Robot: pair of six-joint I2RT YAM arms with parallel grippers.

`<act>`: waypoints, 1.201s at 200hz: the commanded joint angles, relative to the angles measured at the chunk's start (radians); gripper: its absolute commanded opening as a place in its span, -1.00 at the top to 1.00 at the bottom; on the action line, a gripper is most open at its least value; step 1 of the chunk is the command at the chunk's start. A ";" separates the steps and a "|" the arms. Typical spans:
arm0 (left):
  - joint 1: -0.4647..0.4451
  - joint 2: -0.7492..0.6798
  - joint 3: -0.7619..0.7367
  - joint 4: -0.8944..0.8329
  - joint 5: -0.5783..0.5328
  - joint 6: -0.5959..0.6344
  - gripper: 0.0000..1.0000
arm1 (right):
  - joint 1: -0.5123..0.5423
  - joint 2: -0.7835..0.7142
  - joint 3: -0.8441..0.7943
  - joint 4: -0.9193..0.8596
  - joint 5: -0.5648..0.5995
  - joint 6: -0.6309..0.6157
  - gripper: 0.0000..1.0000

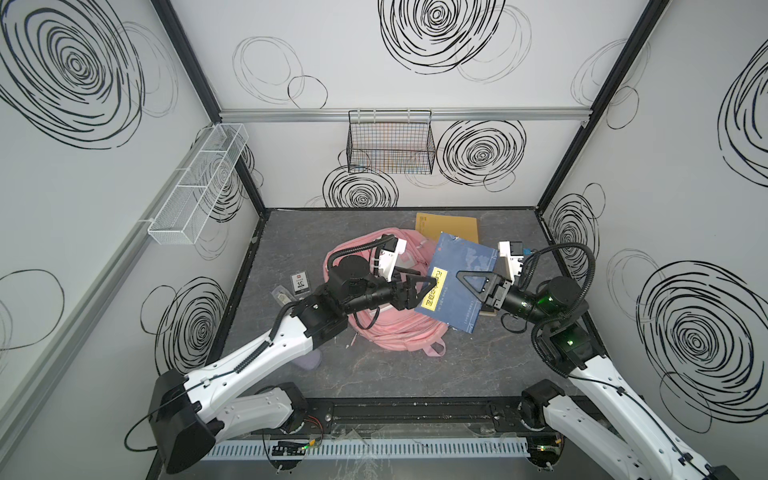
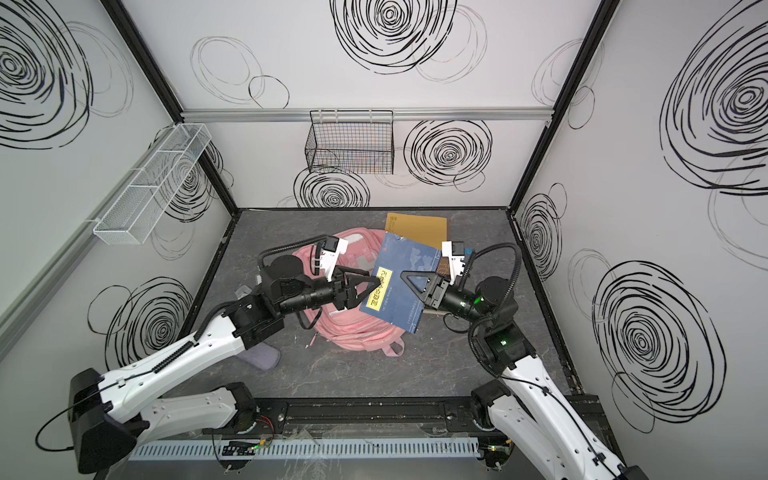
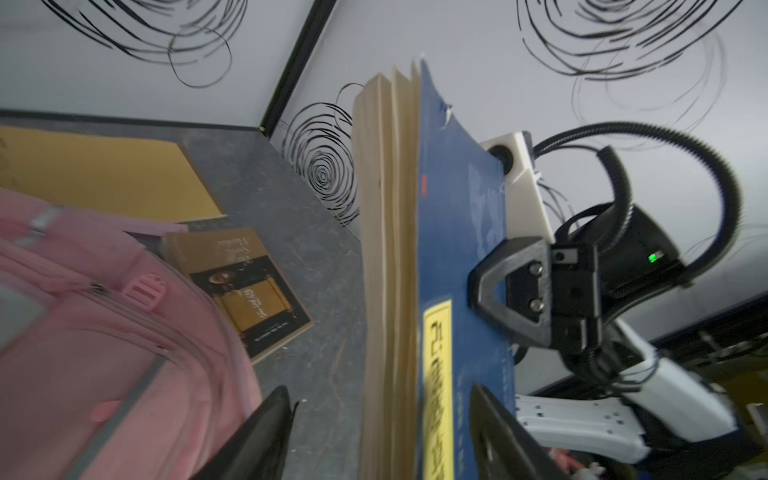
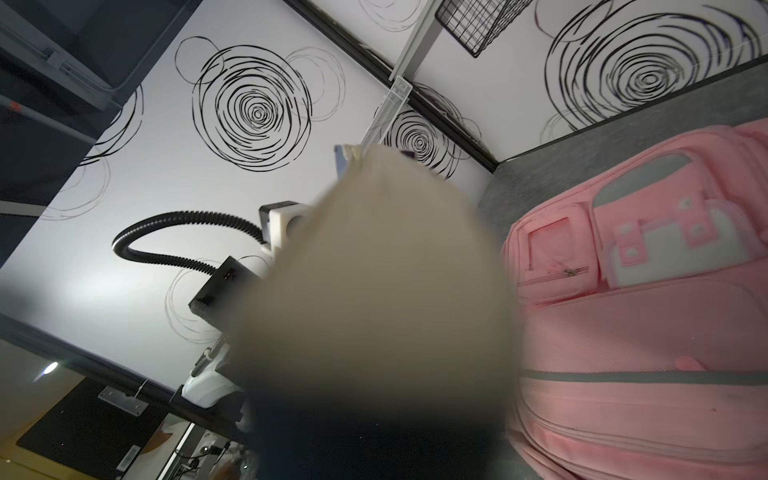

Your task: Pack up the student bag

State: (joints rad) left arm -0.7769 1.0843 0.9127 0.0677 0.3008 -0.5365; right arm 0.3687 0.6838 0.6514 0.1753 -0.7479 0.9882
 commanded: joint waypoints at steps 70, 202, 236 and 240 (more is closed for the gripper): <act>-0.106 0.253 -0.027 -0.271 -0.220 0.641 -0.57 | -0.293 -0.072 0.049 -0.447 0.077 -0.201 1.00; -0.029 0.461 0.061 -0.412 -0.199 0.640 0.79 | -0.324 -0.037 0.000 -0.398 0.015 -0.205 1.00; -0.025 0.414 0.044 -0.374 -0.176 0.615 1.00 | -0.327 -0.033 -0.005 -0.411 0.021 -0.210 1.00; -0.025 0.410 0.043 -0.373 -0.163 0.615 1.00 | -0.327 -0.032 -0.007 -0.412 0.021 -0.210 1.00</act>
State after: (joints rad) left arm -0.8047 1.5467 0.9474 -0.3168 0.0895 0.0948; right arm 0.0475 0.6552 0.6476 -0.2852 -0.7116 0.7822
